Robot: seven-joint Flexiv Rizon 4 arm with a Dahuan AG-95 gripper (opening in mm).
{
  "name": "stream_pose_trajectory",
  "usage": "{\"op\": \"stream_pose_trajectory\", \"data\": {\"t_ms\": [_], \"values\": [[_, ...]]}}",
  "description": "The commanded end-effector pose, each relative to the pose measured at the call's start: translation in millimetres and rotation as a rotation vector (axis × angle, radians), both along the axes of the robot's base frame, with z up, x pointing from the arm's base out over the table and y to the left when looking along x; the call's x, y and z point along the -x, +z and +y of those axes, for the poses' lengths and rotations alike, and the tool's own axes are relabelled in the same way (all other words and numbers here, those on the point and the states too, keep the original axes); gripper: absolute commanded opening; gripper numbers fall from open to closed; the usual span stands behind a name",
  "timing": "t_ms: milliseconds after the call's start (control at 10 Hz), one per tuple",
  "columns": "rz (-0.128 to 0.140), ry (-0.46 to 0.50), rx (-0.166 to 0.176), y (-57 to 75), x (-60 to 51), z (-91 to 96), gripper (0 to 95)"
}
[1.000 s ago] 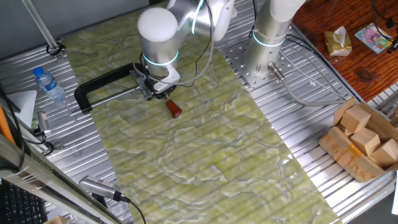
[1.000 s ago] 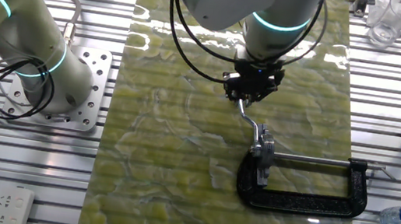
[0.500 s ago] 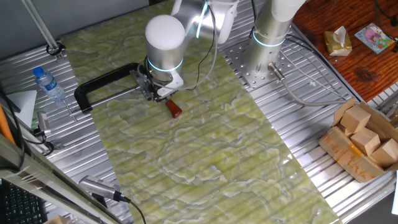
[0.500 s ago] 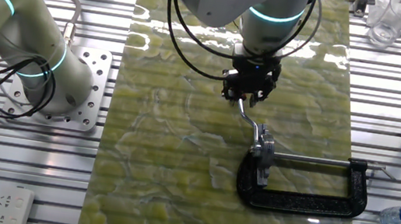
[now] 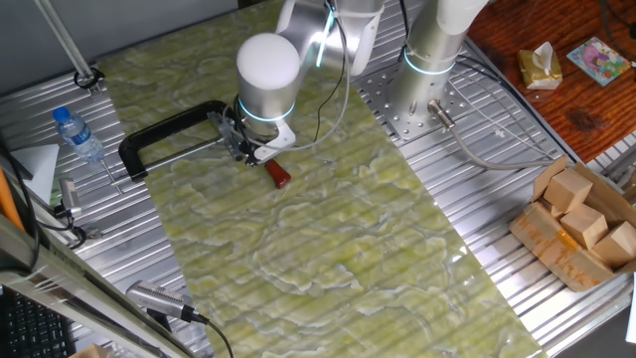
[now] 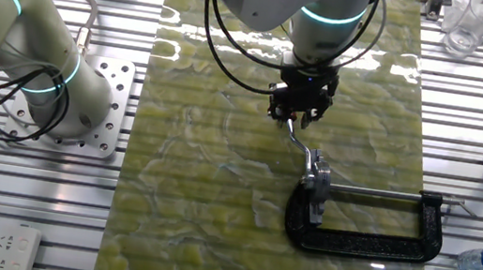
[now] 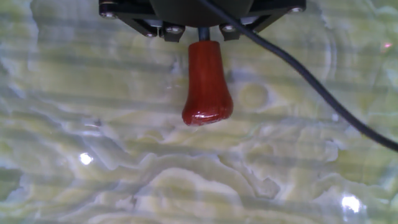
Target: Pull up the lever
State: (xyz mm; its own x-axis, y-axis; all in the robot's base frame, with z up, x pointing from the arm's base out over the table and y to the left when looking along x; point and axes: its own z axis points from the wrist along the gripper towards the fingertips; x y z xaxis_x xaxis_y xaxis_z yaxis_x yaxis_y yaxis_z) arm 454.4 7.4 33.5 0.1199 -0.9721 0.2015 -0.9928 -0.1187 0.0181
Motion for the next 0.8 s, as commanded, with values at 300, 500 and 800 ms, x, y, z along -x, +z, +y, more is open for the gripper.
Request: {"op": "stream_pose_trajectory", "data": {"t_ms": [300,500,800], "values": [[-0.011,-0.003,0.002,-0.8,-0.3,0.5,19.0],[-0.017,-0.008,0.003,-2.1,-0.1,0.7,19.0],[-0.022,-0.011,0.004,-2.7,0.0,0.8,0.0]]}}
